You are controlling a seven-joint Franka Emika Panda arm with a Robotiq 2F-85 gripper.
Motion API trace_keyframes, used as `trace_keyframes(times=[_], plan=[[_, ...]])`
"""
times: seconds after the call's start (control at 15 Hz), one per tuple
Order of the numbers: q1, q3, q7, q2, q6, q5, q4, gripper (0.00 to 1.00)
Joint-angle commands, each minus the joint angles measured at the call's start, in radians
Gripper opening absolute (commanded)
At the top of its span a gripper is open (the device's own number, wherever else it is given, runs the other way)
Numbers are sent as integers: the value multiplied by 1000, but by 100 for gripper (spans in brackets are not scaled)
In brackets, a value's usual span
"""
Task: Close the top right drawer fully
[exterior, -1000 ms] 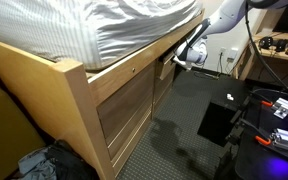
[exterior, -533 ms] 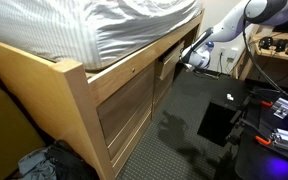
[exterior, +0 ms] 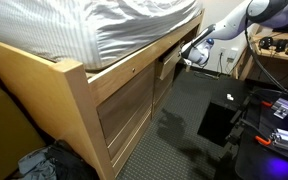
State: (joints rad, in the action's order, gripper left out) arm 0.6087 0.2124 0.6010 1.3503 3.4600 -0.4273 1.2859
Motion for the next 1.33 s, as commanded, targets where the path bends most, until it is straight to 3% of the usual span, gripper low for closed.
trace_keyframes(times=[0.0, 0.2, 0.27, 0.47, 0.53, 0.73, 0.93, 1.0, 1.27], plan=[[146, 215, -79, 86, -43, 253, -85, 100], [301, 431, -160, 196, -116, 530, -116, 100], [404, 504, -186, 135, -101, 622, 47, 100], [607, 664, -375, 153, -200, 688, 198, 100], [471, 583, -350, 152, -144, 571, 79, 100], [582, 652, -432, 145, -192, 593, 163, 100], [583, 654, -435, 145, -193, 594, 177, 100], [549, 630, -428, 146, -157, 566, 158, 100], [395, 589, -409, 146, -209, 432, 64, 100]])
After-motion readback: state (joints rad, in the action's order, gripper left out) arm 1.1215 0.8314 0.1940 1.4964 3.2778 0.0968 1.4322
